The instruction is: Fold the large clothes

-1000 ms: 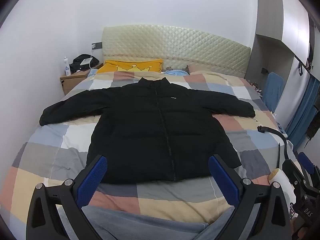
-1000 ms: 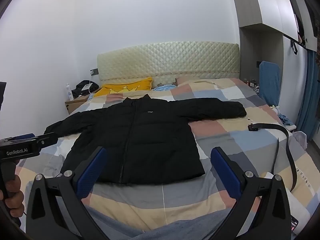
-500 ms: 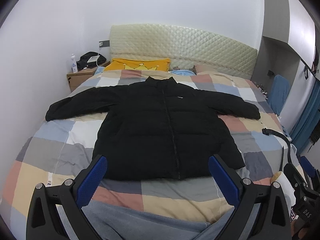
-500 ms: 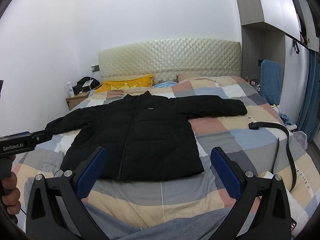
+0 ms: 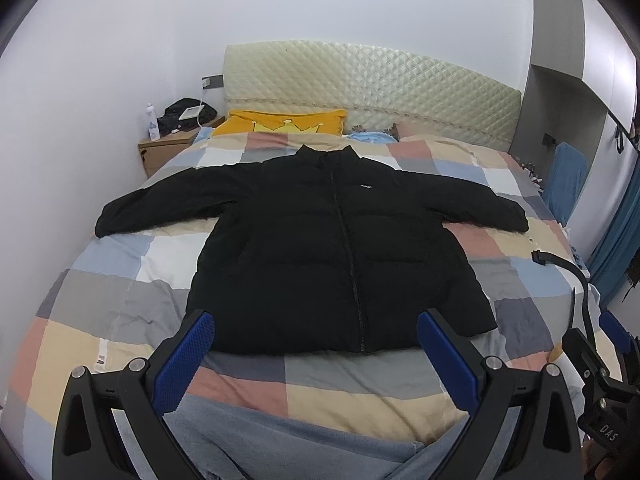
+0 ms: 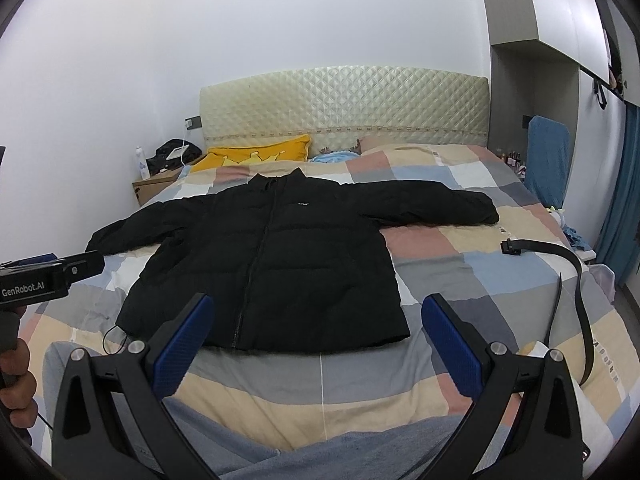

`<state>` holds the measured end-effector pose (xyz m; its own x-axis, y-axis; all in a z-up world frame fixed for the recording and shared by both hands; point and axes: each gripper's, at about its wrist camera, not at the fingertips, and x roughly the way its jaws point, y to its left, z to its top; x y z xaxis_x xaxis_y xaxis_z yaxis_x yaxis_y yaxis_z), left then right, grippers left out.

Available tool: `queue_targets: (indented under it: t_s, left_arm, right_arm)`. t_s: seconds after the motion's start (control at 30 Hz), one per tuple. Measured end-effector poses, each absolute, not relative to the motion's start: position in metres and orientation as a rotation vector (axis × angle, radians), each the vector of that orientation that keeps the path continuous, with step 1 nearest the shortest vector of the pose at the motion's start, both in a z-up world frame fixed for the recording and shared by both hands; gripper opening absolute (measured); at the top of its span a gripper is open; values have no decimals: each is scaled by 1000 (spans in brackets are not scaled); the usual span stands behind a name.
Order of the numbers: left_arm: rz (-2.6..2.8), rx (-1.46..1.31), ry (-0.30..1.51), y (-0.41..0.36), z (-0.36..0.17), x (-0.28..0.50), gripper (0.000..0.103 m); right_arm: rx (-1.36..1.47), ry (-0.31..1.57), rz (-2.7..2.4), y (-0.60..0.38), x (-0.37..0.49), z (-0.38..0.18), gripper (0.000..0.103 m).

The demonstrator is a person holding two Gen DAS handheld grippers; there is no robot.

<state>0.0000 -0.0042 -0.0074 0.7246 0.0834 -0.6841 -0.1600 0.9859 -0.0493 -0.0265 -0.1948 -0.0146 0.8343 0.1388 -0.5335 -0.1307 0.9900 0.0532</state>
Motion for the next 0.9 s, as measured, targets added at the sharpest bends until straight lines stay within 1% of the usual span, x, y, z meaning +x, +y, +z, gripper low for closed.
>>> queue_targets:
  t_s: [0.9]
  left_arm:
    - [127,-101,759,-6,-15,4,102]
  right_arm:
    - [20,579,158,-202,-24,-23,103]
